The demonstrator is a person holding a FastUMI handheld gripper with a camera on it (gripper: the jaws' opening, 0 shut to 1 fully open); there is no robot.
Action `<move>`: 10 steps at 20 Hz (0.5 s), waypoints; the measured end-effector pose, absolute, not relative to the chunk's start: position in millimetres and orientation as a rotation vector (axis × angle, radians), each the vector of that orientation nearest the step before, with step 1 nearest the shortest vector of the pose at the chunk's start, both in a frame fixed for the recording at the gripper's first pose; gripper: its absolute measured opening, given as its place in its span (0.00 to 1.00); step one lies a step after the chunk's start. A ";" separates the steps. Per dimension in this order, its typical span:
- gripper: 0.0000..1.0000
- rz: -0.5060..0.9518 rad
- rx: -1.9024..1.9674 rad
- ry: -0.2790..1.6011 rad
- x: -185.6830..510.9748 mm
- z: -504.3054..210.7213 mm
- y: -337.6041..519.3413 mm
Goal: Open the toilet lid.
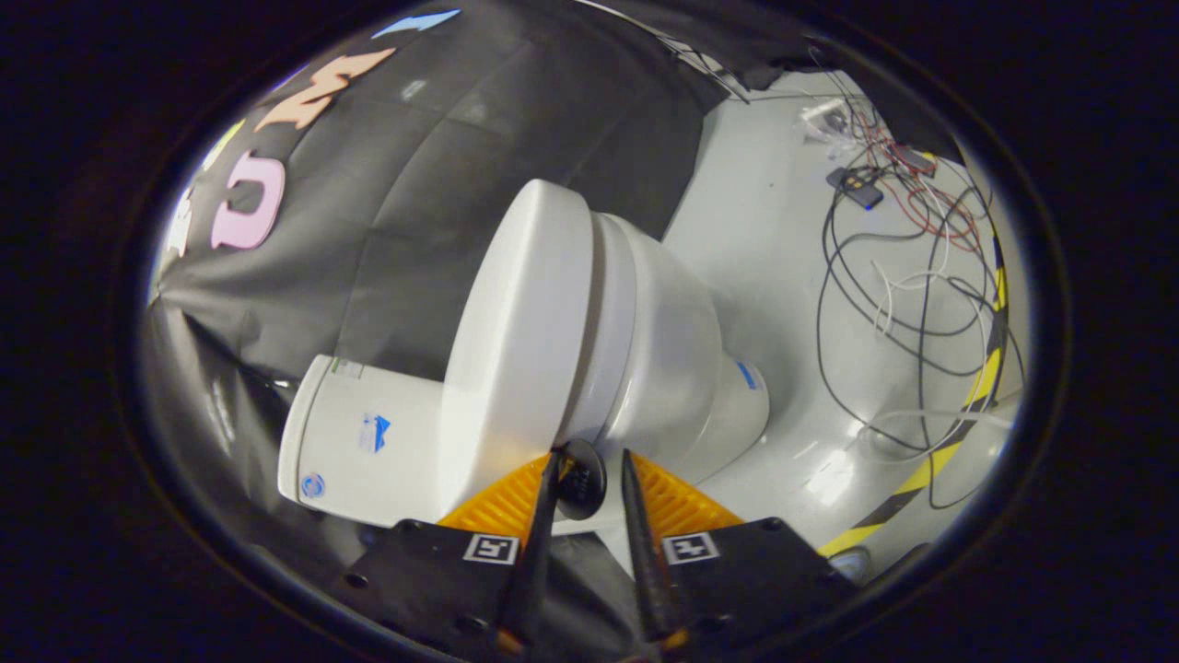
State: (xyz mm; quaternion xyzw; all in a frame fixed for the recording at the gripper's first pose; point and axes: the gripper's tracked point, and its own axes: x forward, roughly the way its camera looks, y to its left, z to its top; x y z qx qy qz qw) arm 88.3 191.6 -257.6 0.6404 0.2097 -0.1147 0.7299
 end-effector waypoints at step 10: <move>0.02 -0.232 1.478 0.458 88.1 -250.5 184.7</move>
